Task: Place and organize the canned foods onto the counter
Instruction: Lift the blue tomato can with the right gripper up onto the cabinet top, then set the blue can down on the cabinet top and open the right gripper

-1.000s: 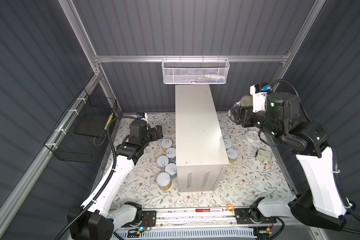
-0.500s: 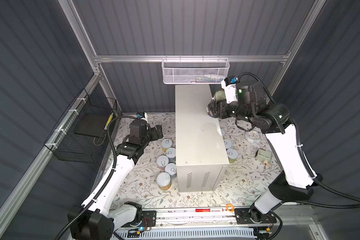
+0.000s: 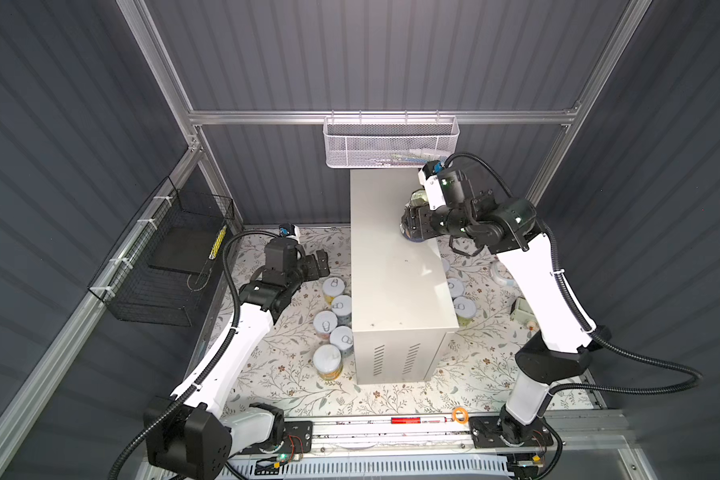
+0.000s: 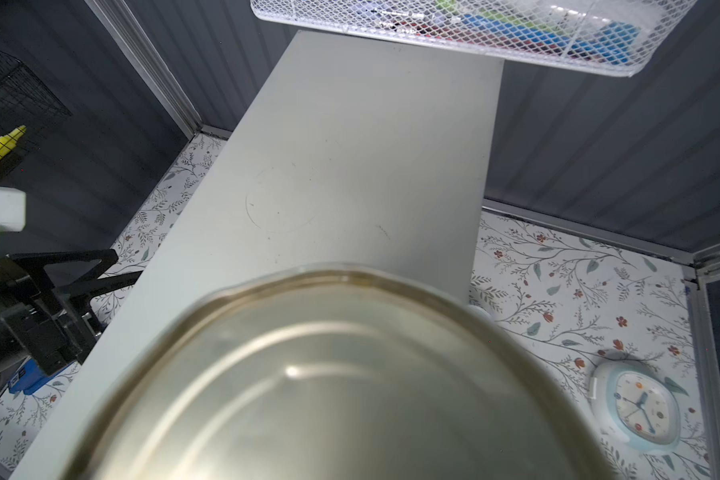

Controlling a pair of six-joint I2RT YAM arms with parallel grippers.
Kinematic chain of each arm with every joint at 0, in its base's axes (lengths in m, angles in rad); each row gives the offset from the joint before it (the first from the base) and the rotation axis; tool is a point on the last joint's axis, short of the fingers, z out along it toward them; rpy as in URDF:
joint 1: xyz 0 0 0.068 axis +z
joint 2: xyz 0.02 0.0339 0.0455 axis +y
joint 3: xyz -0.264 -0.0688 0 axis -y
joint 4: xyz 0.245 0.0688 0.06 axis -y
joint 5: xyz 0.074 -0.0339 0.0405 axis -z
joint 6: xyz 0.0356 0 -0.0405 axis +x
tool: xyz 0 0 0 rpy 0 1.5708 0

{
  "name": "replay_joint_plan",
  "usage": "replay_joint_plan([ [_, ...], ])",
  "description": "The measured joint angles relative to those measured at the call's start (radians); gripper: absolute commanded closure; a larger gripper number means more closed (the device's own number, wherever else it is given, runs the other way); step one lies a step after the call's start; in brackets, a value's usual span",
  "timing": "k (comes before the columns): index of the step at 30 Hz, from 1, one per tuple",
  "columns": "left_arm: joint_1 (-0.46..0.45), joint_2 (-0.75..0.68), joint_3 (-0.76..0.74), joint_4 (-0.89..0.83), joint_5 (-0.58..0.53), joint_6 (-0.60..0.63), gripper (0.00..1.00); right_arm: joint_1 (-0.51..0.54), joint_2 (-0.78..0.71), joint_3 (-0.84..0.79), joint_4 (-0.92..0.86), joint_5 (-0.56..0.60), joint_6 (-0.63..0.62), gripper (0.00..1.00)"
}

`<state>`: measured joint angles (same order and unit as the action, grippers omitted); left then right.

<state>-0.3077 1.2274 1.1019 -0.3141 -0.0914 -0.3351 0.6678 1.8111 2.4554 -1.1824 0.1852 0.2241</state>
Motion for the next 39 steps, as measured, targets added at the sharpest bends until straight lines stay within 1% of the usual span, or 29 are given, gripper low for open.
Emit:
replay_joint_plan([
  [1, 0.000, 0.002, 0.004, 0.000, 0.003, 0.003, 0.01, 0.000, 0.005, 0.003, -0.002, 0.002, 0.000, 0.88],
  [2, 0.000, 0.006, 0.010, 0.000, 0.004, 0.003, 0.01, 0.000, 0.011, 0.007, -0.005, 0.003, 0.000, 0.79],
  [3, 0.000, 0.008, 0.015, 0.002, 0.006, 0.003, 0.01, 0.000, 0.016, 0.010, -0.008, 0.005, 0.001, 0.65],
  [4, 0.000, 0.010, 0.017, 0.004, 0.006, 0.003, 0.01, 0.000, 0.019, 0.010, -0.010, 0.006, 0.001, 0.58],
  [6, 0.000, 0.013, 0.018, 0.009, 0.006, 0.003, 0.01, 0.002, 0.029, 0.017, -0.007, 0.010, 0.001, 0.45],
  [9, 0.000, 0.029, 0.018, 0.016, 0.007, 0.003, 0.01, 0.003, 0.031, 0.019, -0.008, 0.019, 0.001, 0.32],
  [11, 0.000, 0.040, 0.018, 0.016, 0.007, 0.003, 0.01, 0.003, 0.031, 0.020, -0.008, 0.021, 0.000, 0.25],
  [15, 0.000, 0.047, 0.018, 0.017, 0.007, 0.003, 0.01, 0.003, 0.031, 0.020, -0.006, 0.021, -0.004, 0.12],
  [19, 0.000, 0.047, 0.018, 0.025, 0.007, 0.003, 0.01, 0.003, 0.030, 0.045, 0.040, 0.021, -0.006, 0.01],
  [28, 0.000, 0.047, 0.018, 0.025, 0.006, 0.003, 0.01, 0.006, 0.030, 0.055, 0.087, -0.002, -0.009, 0.01],
  [31, 0.000, 0.045, 0.018, 0.025, 0.006, 0.003, 0.01, 0.008, 0.031, 0.075, 0.088, -0.026, -0.022, 0.01],
  [35, 0.000, 0.038, 0.017, 0.024, 0.006, 0.003, 0.01, 0.008, 0.026, 0.130, 0.091, -0.028, -0.038, 0.01],
  [39, 0.000, 0.027, 0.014, 0.024, 0.006, 0.003, 0.01, 0.008, -0.002, 0.121, 0.111, -0.029, -0.063, 0.01],
])
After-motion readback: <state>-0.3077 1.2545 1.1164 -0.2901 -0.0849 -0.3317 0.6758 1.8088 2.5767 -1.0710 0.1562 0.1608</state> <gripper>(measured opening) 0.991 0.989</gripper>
